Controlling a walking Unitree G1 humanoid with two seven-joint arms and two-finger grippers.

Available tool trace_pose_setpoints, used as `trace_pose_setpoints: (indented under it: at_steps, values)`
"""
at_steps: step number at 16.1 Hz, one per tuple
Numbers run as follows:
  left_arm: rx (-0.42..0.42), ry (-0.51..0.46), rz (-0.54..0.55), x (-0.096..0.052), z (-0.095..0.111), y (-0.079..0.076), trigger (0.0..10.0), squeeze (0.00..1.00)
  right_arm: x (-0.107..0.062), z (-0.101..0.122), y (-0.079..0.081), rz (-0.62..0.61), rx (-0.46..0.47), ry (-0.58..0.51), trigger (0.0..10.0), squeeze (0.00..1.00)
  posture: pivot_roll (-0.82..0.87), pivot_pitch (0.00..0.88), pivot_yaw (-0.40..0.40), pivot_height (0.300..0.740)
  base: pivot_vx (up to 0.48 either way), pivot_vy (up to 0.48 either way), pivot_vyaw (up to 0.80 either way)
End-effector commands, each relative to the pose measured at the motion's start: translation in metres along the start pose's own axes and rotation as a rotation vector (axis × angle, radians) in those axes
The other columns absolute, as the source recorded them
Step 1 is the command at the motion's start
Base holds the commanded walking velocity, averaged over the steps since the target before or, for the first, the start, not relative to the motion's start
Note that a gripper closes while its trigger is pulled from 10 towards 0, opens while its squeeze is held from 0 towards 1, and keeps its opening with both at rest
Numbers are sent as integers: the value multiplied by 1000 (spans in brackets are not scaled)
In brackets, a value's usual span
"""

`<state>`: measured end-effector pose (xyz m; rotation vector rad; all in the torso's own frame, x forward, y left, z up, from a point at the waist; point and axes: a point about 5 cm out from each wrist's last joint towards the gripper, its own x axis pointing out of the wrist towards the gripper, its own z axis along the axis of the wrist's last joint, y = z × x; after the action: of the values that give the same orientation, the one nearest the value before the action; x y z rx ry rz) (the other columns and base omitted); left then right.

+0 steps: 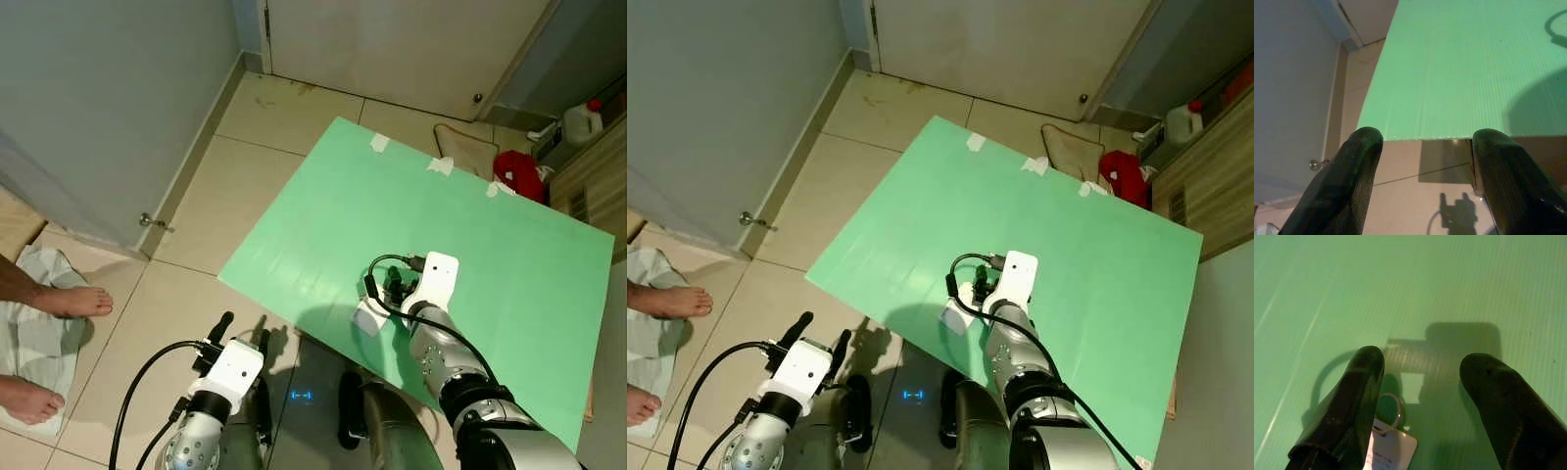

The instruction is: Hang keys on a hook

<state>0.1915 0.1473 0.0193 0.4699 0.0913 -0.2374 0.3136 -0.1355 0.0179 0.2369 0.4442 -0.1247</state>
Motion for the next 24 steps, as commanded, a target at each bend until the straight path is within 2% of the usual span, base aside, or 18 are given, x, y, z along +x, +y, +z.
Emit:
trace_pose_setpoints:
  at_steps: [1, 7, 12, 15, 16, 17, 24]
  values:
    - [6, 15, -22, -6, -2, -4, 10000, 0, -1, -9, -4, -28, 37, 44, 10000, 0, 72, 323, -44, 722, 0, 0, 0]
    - [18, 15, -23, -8, -2, -3, 10000, 0, -4, -18, 2, 4, 137, 86, 10000, 0, 70, 328, -43, 722, 0, 0, 0]
    - [24, 12, -22, -10, -1, -3, 10000, 0, -7, -25, 3, 31, 108, 100, 10000, 0, 69, 338, -49, 722, 0, 0, 0]
    - [28, 13, -20, -10, -1, -3, 10000, 0, -8, -31, 4, 22, 134, 146, 10000, 0, 78, 335, -50, 722, 0, 0, 0]
    - [30, 14, -18, -11, -1, -2, 10000, 0, -8, -32, 5, 27, 136, 155, 9529, 0, 85, 333, -49, 722, 0, 0, 0]
    - [33, 14, -17, -11, -2, -2, 10000, 0, -8, -31, 6, 35, 141, 153, 0, 0, 87, 330, -51, 722, 0, 0, 0]
    - [78, -6, -17, -14, 0, 1, 10000, 0, -10, -36, 8, 56, 138, 153, 0, 0, 99, 319, -60, 722, 0, 0, 0]
